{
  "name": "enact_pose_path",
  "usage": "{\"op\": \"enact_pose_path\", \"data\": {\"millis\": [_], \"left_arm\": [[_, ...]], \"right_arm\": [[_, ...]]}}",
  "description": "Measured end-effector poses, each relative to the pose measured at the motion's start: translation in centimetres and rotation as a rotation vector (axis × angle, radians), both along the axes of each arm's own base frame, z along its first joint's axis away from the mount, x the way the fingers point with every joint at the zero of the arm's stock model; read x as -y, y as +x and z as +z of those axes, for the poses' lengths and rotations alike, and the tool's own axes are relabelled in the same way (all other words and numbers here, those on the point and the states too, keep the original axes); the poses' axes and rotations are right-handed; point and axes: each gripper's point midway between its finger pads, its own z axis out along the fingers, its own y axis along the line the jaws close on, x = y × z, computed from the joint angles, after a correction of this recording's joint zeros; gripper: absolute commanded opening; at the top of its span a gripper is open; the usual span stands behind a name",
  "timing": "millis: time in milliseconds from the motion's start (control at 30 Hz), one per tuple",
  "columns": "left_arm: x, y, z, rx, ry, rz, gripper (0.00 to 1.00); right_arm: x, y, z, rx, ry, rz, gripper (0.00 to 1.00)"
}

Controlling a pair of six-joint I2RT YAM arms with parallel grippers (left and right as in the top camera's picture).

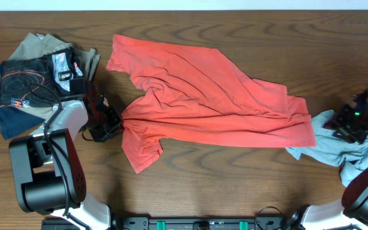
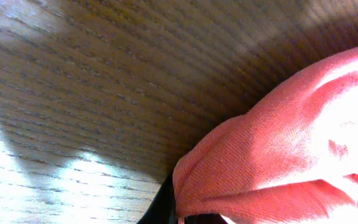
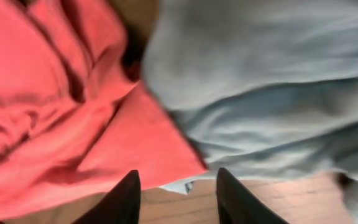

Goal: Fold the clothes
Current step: 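Grasp the shirt's near corners with left and right grippers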

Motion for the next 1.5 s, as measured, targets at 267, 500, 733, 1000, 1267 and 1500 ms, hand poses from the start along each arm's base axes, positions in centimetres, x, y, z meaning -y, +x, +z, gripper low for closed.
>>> {"op": "enact_pose_path", "data": {"millis": [267, 500, 733, 1000, 1267, 1500], "left_arm": [[0.0, 0.0, 0.0, 0.001, 0.0, 0.0, 0.06], [0.0, 0.0, 0.0, 0.001, 0.0, 0.0, 0.06], [0.0, 0.0, 0.0, 0.001, 0.001, 0.0, 0.06], [0.0, 0.0, 0.0, -0.001, 0.0, 0.0, 0.06], [0.1, -0.7, 0.0, -0.031, -0.006, -0.001, 0.06], [0.4, -1.1, 0.2, -0.039, -0.017, -0.005, 0.26]], "right_arm": [[1.0, -2.3, -3.5, -0.143, -0.183, -0.104, 0.51], [1.7, -3.0, -7.0, -0.124, -0.245, -0.247, 0.71], [2.8, -1.5, -7.7, 0.003, -0.305, -0.293, 0.01], [8.2, -0.7, -6.2, 0.031, -0.396, -0.414, 0.01], [18.0, 0.4, 3.4, 0.171, -0.448, -0.627, 0.47], [10.1, 0.2, 2.6, 0.082, -0.149, -0.421, 0.54]]}}
